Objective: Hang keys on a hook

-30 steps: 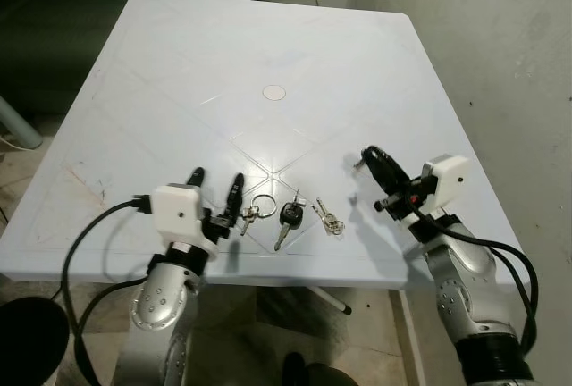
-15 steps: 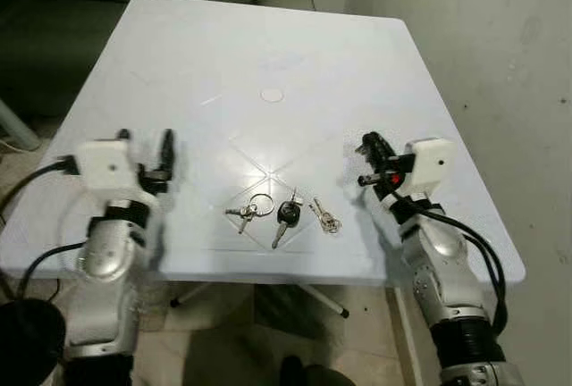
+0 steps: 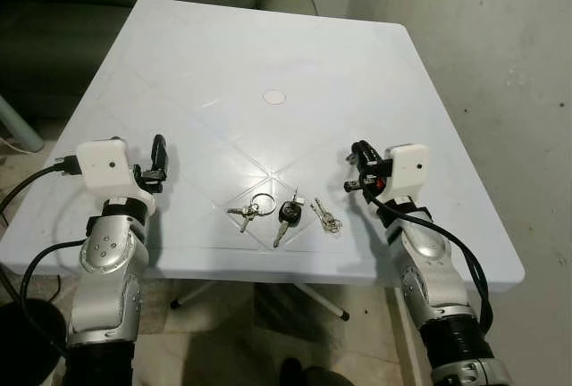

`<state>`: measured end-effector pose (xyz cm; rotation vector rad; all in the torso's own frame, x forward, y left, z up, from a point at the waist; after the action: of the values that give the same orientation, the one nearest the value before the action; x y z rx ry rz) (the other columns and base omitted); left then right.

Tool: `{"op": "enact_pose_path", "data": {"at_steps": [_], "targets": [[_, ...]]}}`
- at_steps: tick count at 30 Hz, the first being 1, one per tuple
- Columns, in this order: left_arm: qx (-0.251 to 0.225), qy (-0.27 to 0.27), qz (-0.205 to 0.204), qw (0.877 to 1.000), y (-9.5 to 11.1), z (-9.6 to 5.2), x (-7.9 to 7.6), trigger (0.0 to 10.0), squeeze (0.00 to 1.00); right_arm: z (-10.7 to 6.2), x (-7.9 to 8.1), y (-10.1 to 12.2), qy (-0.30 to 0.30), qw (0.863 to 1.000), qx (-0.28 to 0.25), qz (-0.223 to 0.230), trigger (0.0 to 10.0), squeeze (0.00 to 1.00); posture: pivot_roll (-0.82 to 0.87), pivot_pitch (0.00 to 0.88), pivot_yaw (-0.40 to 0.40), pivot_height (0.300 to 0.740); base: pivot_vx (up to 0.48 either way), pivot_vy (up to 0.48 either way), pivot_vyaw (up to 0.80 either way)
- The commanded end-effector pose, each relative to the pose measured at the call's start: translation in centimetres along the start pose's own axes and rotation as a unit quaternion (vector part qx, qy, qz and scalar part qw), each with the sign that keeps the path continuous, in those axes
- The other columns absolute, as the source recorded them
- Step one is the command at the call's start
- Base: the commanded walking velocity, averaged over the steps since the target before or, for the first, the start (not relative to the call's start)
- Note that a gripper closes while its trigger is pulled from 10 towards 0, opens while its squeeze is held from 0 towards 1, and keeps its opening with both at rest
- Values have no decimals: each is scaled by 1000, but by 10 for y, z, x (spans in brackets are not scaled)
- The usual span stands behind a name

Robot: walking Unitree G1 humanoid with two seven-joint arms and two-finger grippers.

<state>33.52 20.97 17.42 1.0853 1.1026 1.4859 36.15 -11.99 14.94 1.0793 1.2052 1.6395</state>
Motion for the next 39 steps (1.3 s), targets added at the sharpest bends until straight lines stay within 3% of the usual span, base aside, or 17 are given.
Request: {"op": "enact_pose_path", "data": {"at_steps": [1, 2, 8, 15, 17, 22, 32, 39], "targets": [[-6, 0, -6, 1000, 2, 1, 0, 10000, 0, 3, -3, 4, -6, 1000, -6, -7, 10000, 0, -67, 80, -65, 740, 0, 0, 0], [-10, -22, -39, 999, 4, 2, -7, 10000, 0, 4, -2, 5, -5, 1000, -7, -10, 10000, 0, -68, 80, -65, 740, 0, 0, 0], [-13, -23, -26, 999, 3, 6, -10, 10000, 0, 7, 5, 2, 5, 1000, -2, -16, 10000, 0, -66, 80, -68, 740, 0, 0, 0], [-22, -26, -24, 999, 7, 12, -15, 10000, 0, 8, 6, -1, 6, 1000, 5, -19, 10000, 0, -66, 75, -69, 740, 0, 0, -788], [-20, -44, -38, 998, 9, 18, -27, 10000, 0, 8, 6, -2, 7, 1000, 8, -20, 10000, 0, -66, 68, -69, 740, 0, 0, -788], [-36, -59, -38, 997, 16, 22, -42, 10000, 0, 9, 7, -3, 11, 1000, 10, -21, 10000, 0, -63, 61, -76, 740, 0, 0, -788], [-46, -74, -58, 995, 17, 18, -43, 10000, 0, 9, 8, -4, 15, 1000, 12, -23, 10000, 0, -66, 54, -79, 740, 0, 0, -788], [-38, -73, -38, 996, 12, 16, -39, 10000, 0, 7, 8, -6, 14, 1000, 15, -23, 10000, 0, -65, 55, -77, 740, 0, 0, -788]]}}
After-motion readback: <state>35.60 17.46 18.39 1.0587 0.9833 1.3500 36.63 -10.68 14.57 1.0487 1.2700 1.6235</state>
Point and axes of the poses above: a point about 5 cm out from each wrist's last joint towards the gripper, its own z axis pointing out of the wrist towards the gripper, its own y axis along the axis of the wrist's last joint, x = y × z, the point moved 3 cm from there along z, pointing out of the wrist towards the gripper, and after that the axes turned 9 degrees about z, right-handed, at the moved point
